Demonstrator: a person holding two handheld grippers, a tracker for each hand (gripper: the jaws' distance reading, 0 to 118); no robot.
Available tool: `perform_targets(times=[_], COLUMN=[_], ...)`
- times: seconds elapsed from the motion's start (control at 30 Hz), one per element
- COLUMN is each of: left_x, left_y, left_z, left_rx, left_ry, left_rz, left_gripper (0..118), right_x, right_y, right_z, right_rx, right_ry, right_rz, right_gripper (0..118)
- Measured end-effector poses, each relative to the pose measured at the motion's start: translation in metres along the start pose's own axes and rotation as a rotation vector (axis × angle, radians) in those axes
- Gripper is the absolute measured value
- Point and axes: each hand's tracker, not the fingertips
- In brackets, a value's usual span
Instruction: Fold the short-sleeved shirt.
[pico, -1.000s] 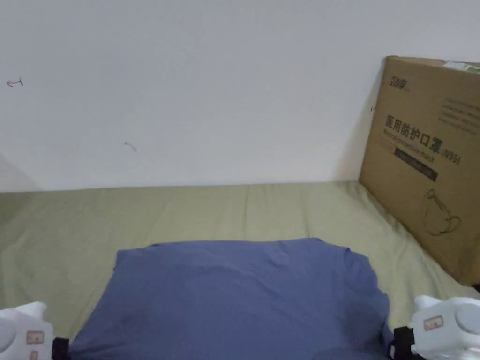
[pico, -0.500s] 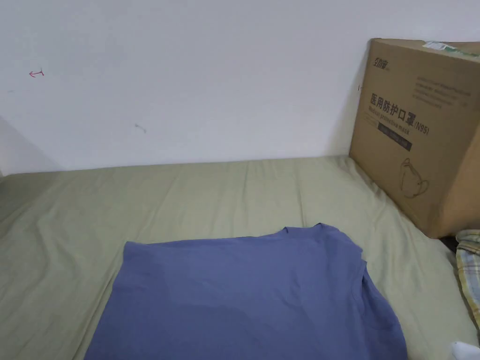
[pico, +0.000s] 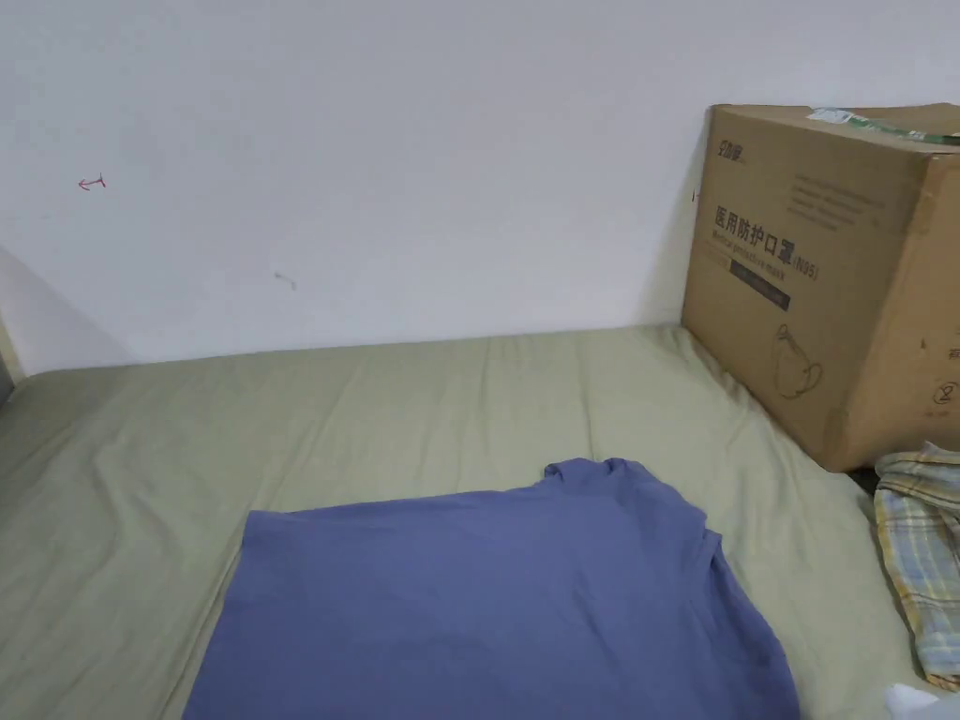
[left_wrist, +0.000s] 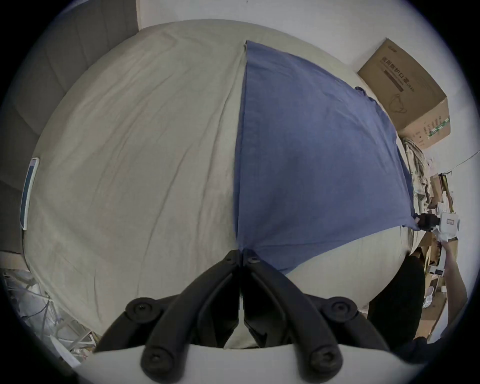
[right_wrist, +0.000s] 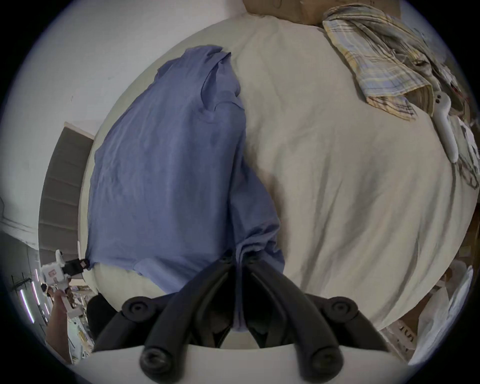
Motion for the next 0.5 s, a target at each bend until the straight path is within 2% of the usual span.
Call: perform_targets(times=[0.07,0.1,0.13,0.17,0.2,0.23,0.33,0.43,0.5], left_x=[0.005,0.006,0.006,0.007,0.007,0.008,0.015,0.036,0.047], left_y=[-0.005,-0.005,-0.006,-0.008,-0.009,-0.010,-0.007,-0.012,-0.014], left_z=[0.002,0.004,0.006,0.006,0.008,0.010,0.025,0.049,0.066], left_rx=[0.027,0.036,0.042,0.049,0.051,0.054,0.111,0.218,0.321], left_ry=[0.003,0.018,0.015,0.005,-0.002,-0.008,-0.012,0.019,0.008], left_rz=[-0.016,-0.019,-0.014,-0.001,0.012,0.021,0.023,0.005,-0.016], left_gripper=[7,24,42,67,104,118,114,114,114], right_x=[-0.002,-0.003,-0.005,-0.007,-0.009,-0.011,-0.026,-0.053,-0.070], right_y=[-0.003,-0.004,-0.005,-0.006,-0.007,-0.008,-0.008,-0.014,-0.021], right_z=[0.005,0.007,0.010,0.013,0.017,0.021,0.039,0.061,0.077], right_rx=[0.044,0.062,0.074,0.081,0.086,0.098,0.178,0.315,0.389], right_ry=[0.005,0.005,-0.004,-0.014,-0.015,-0.016,-0.068,-0.134,-0.148], right_rz=[0.005,0.007,0.007,0.004,0.004,0.007,0.090,0.222,0.256], right_gripper=[6,20,38,62,89,93,93,93,93])
